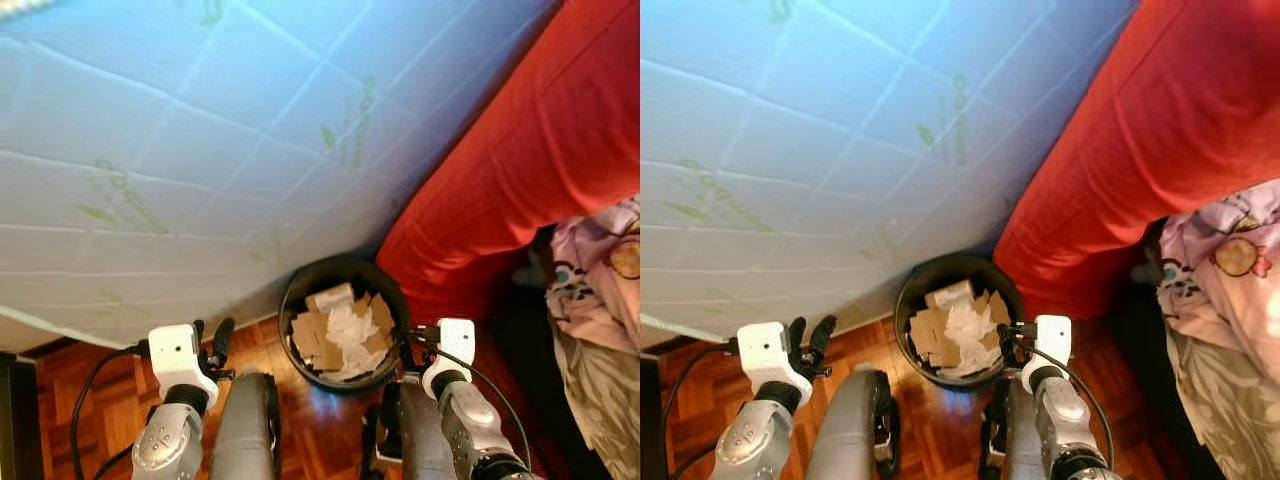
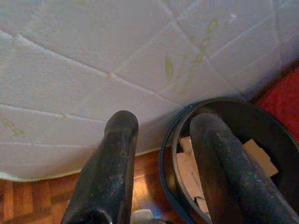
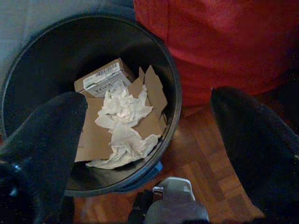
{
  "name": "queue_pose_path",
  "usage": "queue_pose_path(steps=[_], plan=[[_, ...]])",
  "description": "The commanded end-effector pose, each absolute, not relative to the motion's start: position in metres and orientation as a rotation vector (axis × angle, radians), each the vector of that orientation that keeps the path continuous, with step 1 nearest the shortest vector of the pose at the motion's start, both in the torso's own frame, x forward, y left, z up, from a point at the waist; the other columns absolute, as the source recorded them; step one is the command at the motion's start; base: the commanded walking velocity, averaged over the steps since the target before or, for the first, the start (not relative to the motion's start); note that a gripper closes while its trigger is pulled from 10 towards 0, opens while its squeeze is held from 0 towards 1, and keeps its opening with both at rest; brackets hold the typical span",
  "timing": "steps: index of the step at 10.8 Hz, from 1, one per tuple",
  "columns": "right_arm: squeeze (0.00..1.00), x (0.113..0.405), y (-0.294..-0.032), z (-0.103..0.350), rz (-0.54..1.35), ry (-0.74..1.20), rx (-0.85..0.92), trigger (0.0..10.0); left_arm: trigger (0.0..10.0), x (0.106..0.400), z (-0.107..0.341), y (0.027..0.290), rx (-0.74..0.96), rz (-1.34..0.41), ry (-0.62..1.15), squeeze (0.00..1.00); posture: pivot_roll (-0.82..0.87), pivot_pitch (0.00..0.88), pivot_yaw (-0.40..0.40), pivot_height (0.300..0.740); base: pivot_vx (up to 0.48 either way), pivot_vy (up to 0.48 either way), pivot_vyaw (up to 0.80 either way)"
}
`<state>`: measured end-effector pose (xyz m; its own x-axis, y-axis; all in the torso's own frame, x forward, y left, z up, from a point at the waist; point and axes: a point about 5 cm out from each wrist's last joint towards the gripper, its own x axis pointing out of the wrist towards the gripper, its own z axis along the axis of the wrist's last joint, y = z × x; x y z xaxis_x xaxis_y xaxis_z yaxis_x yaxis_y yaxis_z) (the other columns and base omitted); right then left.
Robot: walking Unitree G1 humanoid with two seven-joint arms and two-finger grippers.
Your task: Clean up the room
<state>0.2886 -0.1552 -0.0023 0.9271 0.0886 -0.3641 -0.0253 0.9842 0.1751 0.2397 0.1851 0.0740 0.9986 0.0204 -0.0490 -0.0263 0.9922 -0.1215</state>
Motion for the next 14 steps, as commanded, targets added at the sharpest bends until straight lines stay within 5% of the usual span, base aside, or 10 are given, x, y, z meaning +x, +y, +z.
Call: queue_pose_path(steps=[1,14], plan=[[0.00,0.2808,-0.1533,-0.0118,0.062,0.436,0.177,10.0,10.0,0.2345,0.0650,0.1853,-0.132,0.023,0.079,0.00,0.19,0.252,-0.017,0.642,0.000,0.000,0.00],[0.00,0.2783,-0.1493,-0.0153,0.079,0.464,0.179,10.0,10.0,0.2349,0.0667,0.1839,-0.129,0.020,0.055,0.00,0.19,0.249,-0.015,0.642,-0.234,0.000,0.00]])
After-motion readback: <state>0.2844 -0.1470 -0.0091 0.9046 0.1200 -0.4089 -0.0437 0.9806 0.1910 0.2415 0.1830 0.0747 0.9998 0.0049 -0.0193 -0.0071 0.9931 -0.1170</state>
